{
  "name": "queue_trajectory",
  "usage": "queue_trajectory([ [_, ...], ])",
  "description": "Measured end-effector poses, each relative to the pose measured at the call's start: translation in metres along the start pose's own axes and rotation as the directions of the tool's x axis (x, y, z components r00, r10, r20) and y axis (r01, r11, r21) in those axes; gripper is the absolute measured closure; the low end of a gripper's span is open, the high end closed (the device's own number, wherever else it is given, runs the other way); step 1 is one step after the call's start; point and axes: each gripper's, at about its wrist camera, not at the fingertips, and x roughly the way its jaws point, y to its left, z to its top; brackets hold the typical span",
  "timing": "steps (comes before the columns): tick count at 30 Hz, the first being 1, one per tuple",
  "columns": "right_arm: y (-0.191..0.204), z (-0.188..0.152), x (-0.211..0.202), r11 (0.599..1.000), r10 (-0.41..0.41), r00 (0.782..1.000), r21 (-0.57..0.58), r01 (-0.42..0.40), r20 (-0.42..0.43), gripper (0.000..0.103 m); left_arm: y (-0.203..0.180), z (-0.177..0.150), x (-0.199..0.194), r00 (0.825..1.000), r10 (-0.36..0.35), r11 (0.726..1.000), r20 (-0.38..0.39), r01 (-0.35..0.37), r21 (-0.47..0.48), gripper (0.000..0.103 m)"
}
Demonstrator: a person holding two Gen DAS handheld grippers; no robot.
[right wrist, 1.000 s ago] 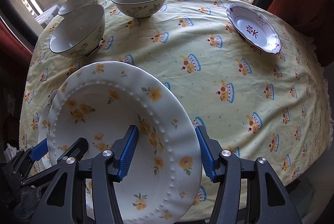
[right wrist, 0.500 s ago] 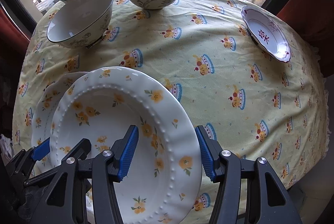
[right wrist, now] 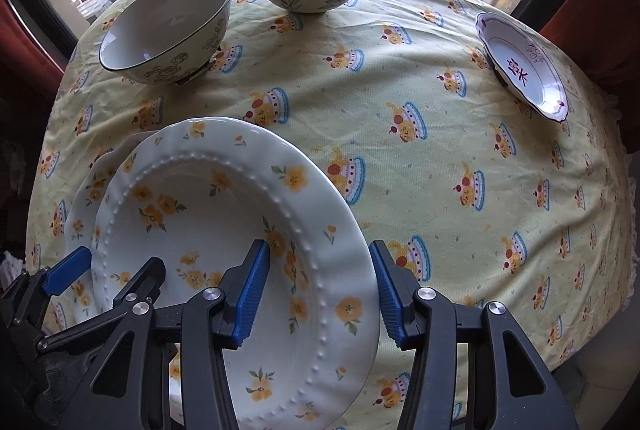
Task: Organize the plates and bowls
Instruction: 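Lower the beaded-rim plate onto the large plate and open both grippers, then withdraw both grippers from the stacked plates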
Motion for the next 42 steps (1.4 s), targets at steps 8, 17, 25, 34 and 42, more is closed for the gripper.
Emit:
queue_trajectory([
  [8,-0.004,-0.012,-0.012,0.999,-0.014,0.999,0.029,0.013,0.045,0.063,0.009,0.0,-0.009,1.0,-0.007,1.0,0.011,0.007,0.017,0.024],
  [17,0.009,-0.017,0.004,0.999,0.003,1.0,0.043,-0.004,0.007,0.067,0.014,-0.004,-0.013,1.0,-0.02,0.997,0.013,0.019,0.073,0.023],
  [25,0.016,-0.02,0.006,0.997,0.003,1.0,0.074,-0.003,0.006,0.066,0.021,-0.003,-0.013,0.999,-0.035,0.995,0.018,0.033,0.093,0.023],
  [34,0.006,-0.021,-0.006,0.988,0.034,0.999,0.153,-0.035,0.007,0.064,0.022,-0.004,-0.025,0.998,-0.05,0.991,0.036,0.045,0.13,0.021],
  [42,-0.009,-0.023,-0.037,0.977,0.042,0.995,0.205,-0.06,0.093,0.037,0.005,0.003,-0.044,0.994,-0.076,0.985,0.083,0.062,0.164,0.014],
])
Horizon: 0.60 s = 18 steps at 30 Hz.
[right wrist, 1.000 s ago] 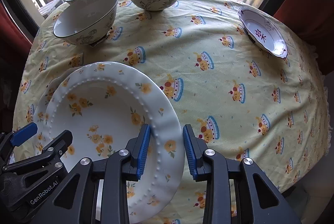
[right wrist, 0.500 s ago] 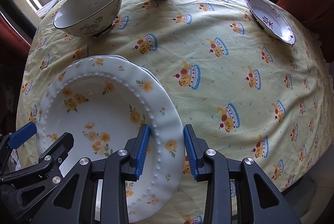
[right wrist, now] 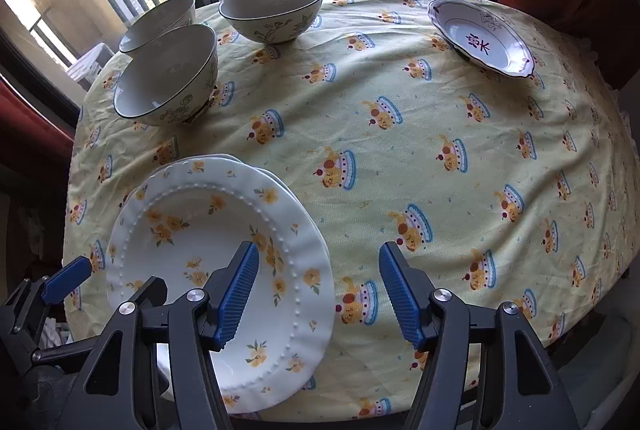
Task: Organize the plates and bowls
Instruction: 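Withdraw both grippers from the stacked plates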
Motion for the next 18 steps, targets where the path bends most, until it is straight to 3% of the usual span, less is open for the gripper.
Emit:
queue_trajectory([
  [11,-0.037,0.02,-0.023,1.0,0.012,0.998,-0.029,-0.01,0.068,0.031,-0.044,0.022,-0.016,0.998,0.015,1.0,0.064,-0.014,-0.011,0.013],
  [18,-0.071,0.042,-0.032,0.997,0.047,0.994,-0.066,-0.041,0.096,0.031,-0.08,0.036,-0.019,0.996,0.031,0.997,0.087,-0.025,-0.069,0.013],
])
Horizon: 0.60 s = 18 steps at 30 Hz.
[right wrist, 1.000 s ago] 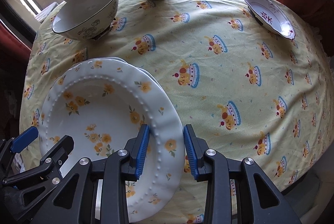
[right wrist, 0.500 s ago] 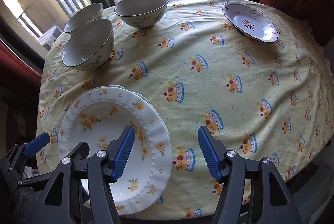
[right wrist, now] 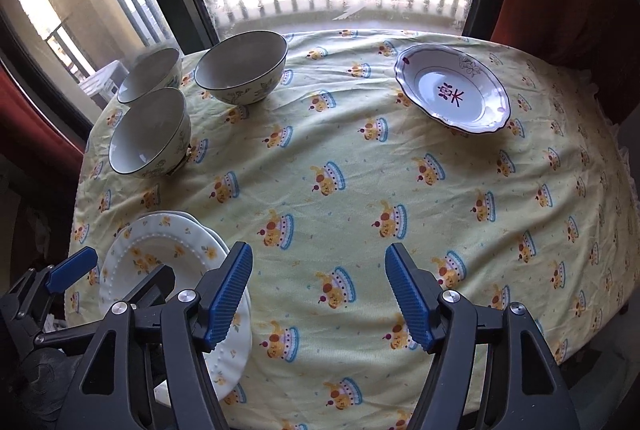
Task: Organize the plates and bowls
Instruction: 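Withdraw both grippers from the stacked plates, then move both grippers toward the small red-character plate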
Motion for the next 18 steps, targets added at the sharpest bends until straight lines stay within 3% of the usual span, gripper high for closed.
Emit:
queue_trajectory([
  [13,-0.076,0.035,-0.004,0.999,0.039,0.999,-0.032,-0.038,0.02,0.031,-0.077,0.025,-0.003,0.998,0.042,0.999,0.04,-0.041,-0.028,0.015],
  [18,-0.102,0.045,-0.002,0.998,-0.002,1.0,-0.058,0.003,0.028,0.031,-0.109,0.032,0.004,0.997,0.054,0.998,0.047,-0.053,-0.022,0.018],
])
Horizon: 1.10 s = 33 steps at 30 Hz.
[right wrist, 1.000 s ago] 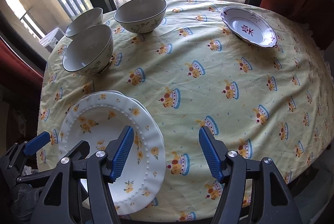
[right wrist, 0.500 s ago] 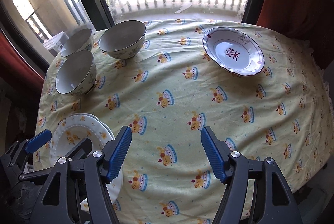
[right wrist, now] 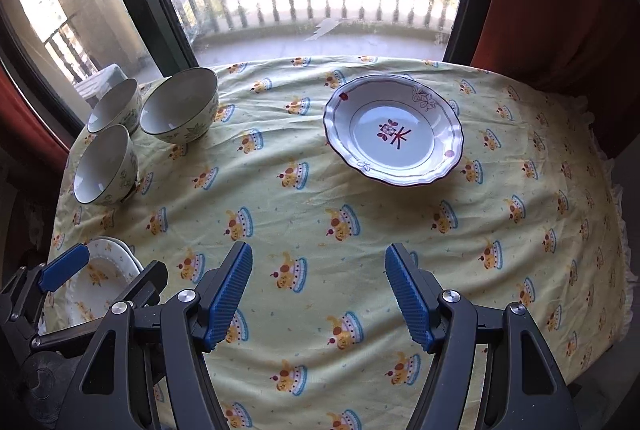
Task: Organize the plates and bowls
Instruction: 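Move both grippers toward the small red-character plate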
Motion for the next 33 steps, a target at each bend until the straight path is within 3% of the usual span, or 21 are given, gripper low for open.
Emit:
queue_trajectory([
  [5,-0.033,0.01,0.008,0.998,0.054,0.998,-0.024,-0.054,-0.023,0.031,-0.034,0.008,0.008,1.0,-0.001,1.0,-0.006,0.001,-0.003,0.019],
  [9,-0.057,0.021,0.011,0.998,0.026,0.999,-0.051,-0.027,-0.03,0.031,-0.061,0.019,0.016,1.0,-0.006,1.0,-0.007,0.005,-0.023,0.019],
  [18,-0.113,0.052,0.028,0.997,0.064,0.998,-0.037,-0.065,-0.021,0.031,-0.111,0.053,0.033,1.0,0.014,1.0,0.002,-0.014,-0.016,0.02],
  [33,-0.156,0.11,0.099,0.997,0.079,0.996,-0.001,-0.079,-0.041,0.031,-0.146,0.109,0.102,0.999,0.029,0.998,-0.026,-0.031,-0.051,0.028],
])
